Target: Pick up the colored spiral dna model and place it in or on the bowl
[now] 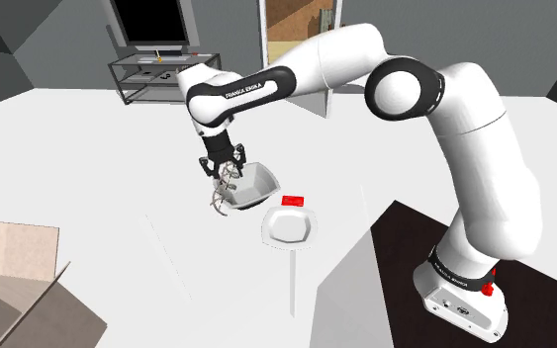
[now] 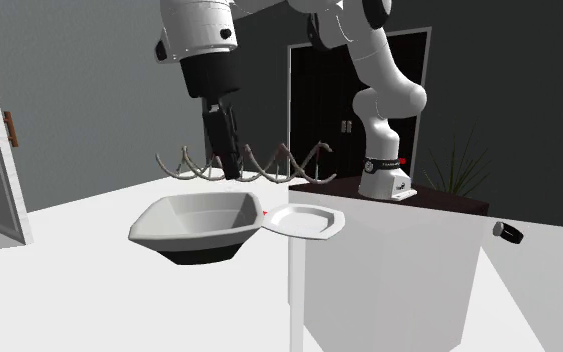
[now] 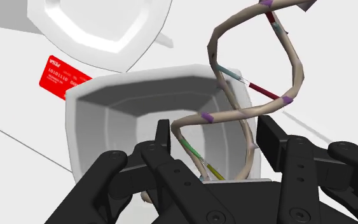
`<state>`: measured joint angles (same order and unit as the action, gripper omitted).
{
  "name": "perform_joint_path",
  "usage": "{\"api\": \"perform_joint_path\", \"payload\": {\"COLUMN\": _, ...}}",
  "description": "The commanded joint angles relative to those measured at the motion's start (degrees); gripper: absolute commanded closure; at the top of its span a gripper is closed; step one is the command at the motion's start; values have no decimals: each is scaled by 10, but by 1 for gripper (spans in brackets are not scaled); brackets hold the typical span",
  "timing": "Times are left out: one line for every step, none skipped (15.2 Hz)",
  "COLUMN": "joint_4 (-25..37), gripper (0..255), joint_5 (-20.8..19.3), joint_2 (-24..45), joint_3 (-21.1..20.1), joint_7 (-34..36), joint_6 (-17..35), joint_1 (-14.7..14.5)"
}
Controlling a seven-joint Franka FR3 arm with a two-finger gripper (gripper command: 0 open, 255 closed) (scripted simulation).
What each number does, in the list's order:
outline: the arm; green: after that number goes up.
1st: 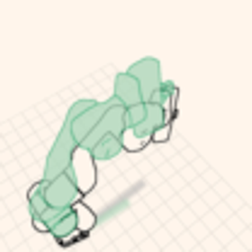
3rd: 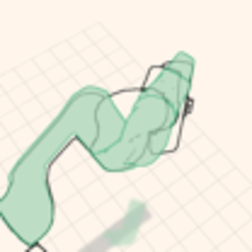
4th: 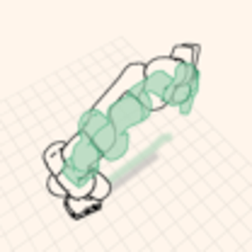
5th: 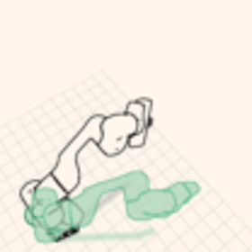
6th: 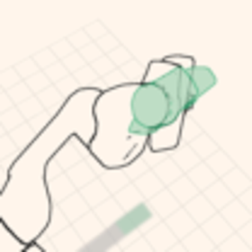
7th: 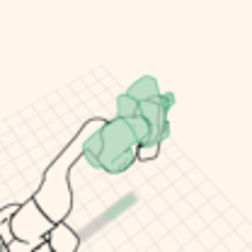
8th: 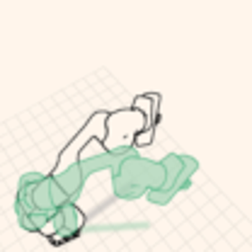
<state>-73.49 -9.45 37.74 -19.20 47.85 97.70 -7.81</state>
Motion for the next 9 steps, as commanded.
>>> {"api": "perform_joint_path", "payload": {"joint_4": 19, "gripper": 255, "joint_5": -3, "joint_2": 10, "joint_3": 6, "joint_7": -22, "joint_6": -8, "joint_1": 13}}
{"api": "perform_joint_path", "payload": {"joint_4": 26, "gripper": 255, "joint_5": -4, "joint_2": 14, "joint_3": 9, "joint_7": -32, "joint_6": -11, "joint_1": 20}}
{"api": "perform_joint_path", "payload": {"joint_4": 34, "gripper": 255, "joint_5": -5, "joint_2": 19, "joint_3": 12, "joint_7": -43, "joint_6": -14, "joint_1": 27}}
{"api": "perform_joint_path", "payload": {"joint_4": 43, "gripper": 255, "joint_5": -7, "joint_2": 24, "joint_3": 15, "joint_7": -54, "joint_6": -18, "joint_1": 34}}
{"api": "perform_joint_path", "payload": {"joint_4": 53, "gripper": 255, "joint_5": -8, "joint_2": 29, "joint_3": 19, "joint_7": -64, "joint_6": -22, "joint_1": 41}}
{"api": "perform_joint_path", "payload": {"joint_4": 70, "gripper": 255, "joint_5": -10, "joint_2": 39, "joint_3": 23, "joint_7": -80, "joint_6": -29, "joint_1": 50}}
{"api": "perform_joint_path", "payload": {"joint_4": 64, "gripper": 255, "joint_5": -11, "joint_2": 40, "joint_3": 23, "joint_7": -79, "joint_6": -23, "joint_1": 50}}
{"api": "perform_joint_path", "payload": {"joint_4": 59, "gripper": 255, "joint_5": -11, "joint_2": 42, "joint_3": 24, "joint_7": -79, "joint_6": -16, "joint_1": 51}}
{"api": "perform_joint_path", "payload": {"joint_4": 54, "gripper": 255, "joint_5": -12, "joint_2": 44, "joint_3": 24, "joint_7": -78, "joint_6": -9, "joint_1": 51}}
